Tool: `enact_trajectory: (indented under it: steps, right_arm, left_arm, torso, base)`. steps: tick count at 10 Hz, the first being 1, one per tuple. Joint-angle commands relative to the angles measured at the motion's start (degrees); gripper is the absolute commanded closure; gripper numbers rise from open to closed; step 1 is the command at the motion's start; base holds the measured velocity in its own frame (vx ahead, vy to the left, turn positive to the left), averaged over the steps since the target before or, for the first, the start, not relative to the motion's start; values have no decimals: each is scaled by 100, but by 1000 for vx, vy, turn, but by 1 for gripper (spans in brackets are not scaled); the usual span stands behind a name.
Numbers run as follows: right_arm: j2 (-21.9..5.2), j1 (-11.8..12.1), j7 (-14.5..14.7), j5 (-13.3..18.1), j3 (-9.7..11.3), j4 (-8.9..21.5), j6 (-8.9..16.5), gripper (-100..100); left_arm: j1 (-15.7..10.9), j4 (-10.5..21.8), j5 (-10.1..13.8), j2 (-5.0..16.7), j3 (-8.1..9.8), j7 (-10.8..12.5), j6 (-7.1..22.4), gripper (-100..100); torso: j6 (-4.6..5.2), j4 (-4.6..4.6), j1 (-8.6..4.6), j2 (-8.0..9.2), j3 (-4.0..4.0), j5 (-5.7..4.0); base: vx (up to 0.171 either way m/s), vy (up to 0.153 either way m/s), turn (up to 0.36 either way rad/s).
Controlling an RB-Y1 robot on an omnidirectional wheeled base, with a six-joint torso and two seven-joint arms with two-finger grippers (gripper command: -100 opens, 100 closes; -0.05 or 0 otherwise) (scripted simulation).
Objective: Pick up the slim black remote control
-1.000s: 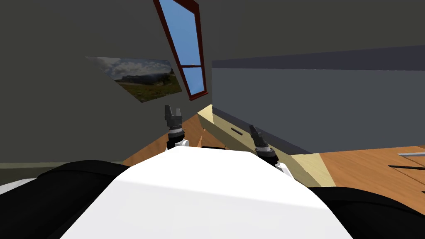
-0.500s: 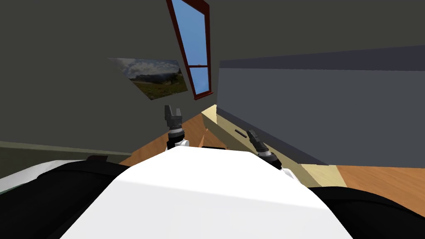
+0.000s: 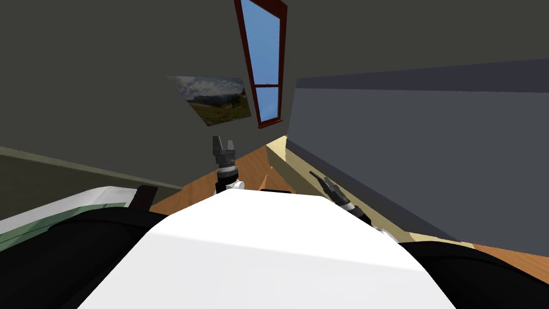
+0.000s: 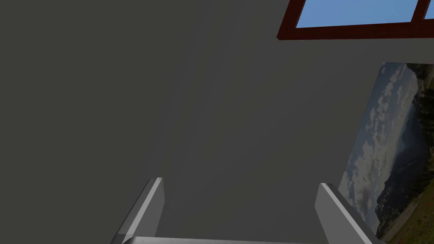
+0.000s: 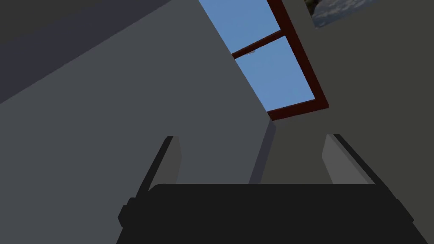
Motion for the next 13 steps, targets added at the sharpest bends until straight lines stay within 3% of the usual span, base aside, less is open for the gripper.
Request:
enact_trajectory:
  steps: [1, 2, 5, 6, 7, 13]
  right_arm:
    - [-13, 26, 5, 285, 12, 135, -12, -100]
    - [-114, 145, -35, 461, -54, 361, -65, -100]
    - [-214, 255, -77, 940, -117, 593, -110, -100]
    - [-312, 356, -119, 1139, -176, 831, -145, -100]
    - [-312, 356, -119, 1270, -176, 831, -145, -100]
    - [-588, 593, -251, 2248, -326, 1573, -190, -100]
  left_arm:
    - [0, 0, 0, 0, 0, 0, 0, 0]
    - [1, 0, 0, 0, 1, 0, 0, 0]
    - [0, 0, 0, 0, 0, 0, 0, 0]
    - [1, 0, 0, 0, 1, 0, 0, 0]
    - [1, 0, 0, 0, 1, 0, 0, 0]
    - [1, 0, 0, 1, 1, 0, 0, 0]
  torso:
    - [0, 0, 0, 0, 0, 0]
    - [4, 0, -1, 0, 0, -1]
    - [1, -1, -2, -7, -4, -1]
    - [4, -1, -4, -7, -4, -1]
    - [2, -2, -6, -9, -5, -1]
    - [3, -3, -11, -14, -8, -2]
  base:
    - [20, 22, 124]
    - [30, 33, 231]
    - [35, 21, 174]
    - [46, 13, 234]
    - [39, 7, 137]
    - [54, -2, 183]
